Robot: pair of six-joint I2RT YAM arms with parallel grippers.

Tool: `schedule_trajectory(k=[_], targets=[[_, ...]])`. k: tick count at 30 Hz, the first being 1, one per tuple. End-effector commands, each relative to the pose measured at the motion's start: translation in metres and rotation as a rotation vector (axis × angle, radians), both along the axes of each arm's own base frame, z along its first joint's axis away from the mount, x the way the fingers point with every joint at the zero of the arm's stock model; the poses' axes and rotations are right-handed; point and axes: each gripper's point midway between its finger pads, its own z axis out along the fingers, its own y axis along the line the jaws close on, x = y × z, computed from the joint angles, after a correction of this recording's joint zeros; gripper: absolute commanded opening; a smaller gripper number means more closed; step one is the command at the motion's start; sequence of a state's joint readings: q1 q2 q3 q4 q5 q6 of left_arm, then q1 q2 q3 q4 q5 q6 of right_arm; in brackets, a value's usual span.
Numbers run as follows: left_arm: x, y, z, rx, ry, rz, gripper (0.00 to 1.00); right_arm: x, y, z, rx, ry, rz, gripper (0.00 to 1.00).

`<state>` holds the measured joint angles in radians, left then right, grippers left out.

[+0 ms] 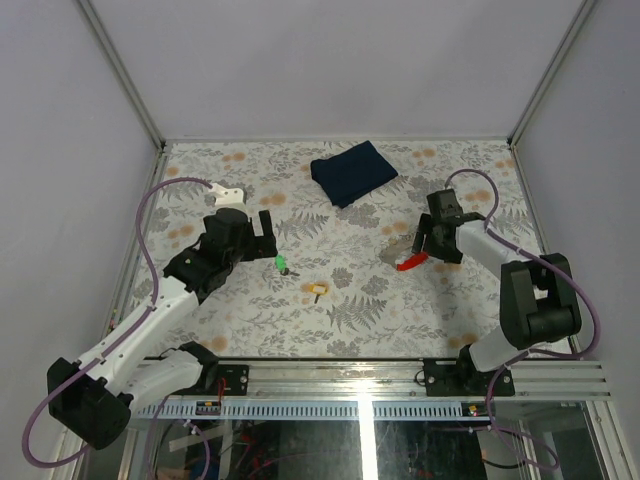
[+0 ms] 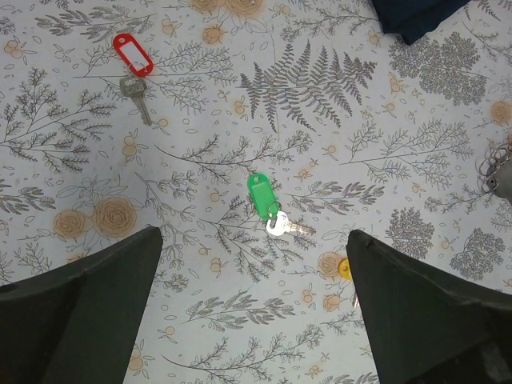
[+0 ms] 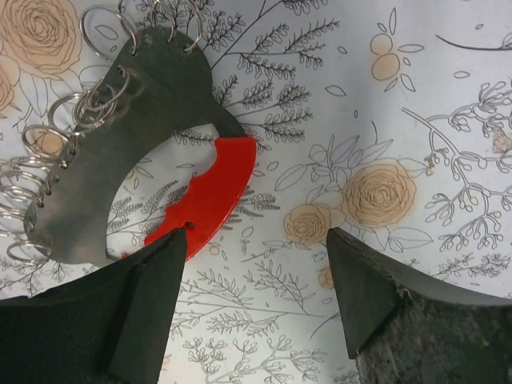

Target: Put the keys on the keyring

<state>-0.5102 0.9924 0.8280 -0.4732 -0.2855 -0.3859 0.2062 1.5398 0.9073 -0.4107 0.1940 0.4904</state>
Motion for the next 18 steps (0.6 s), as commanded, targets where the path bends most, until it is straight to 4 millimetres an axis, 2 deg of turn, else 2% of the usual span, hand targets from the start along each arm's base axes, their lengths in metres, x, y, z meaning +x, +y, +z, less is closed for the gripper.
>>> schedule_trajectory(k=[1, 6, 11, 13, 18], targets=[[-0.001, -0.005, 0.000, 0.002, -0.002, -0.031, 0.98, 0.029, -0.001, 0.006, -0.015, -0.059, -0.021, 0.76], [-0.001, -0.006, -0.001, 0.000, -0.002, -0.034, 0.97, 0.033, 0.003, -0.001, -0.002, -0.046, -0.007, 0.74], [-0.001, -0.005, -0.002, 0.001, -0.001, -0.033, 0.97, 0.036, -0.001, -0.004, -0.028, -0.037, -0.016, 0.72], [0.000, -0.005, -0.002, 0.001, -0.001, -0.032, 0.97, 0.036, -0.001, -0.013, -0.038, -0.011, -0.012, 0.71], [0.000, -0.005, -0.003, 0.004, 0.000, -0.031, 0.97, 0.037, -0.003, -0.019, -0.051, 0.005, -0.007, 0.69]])
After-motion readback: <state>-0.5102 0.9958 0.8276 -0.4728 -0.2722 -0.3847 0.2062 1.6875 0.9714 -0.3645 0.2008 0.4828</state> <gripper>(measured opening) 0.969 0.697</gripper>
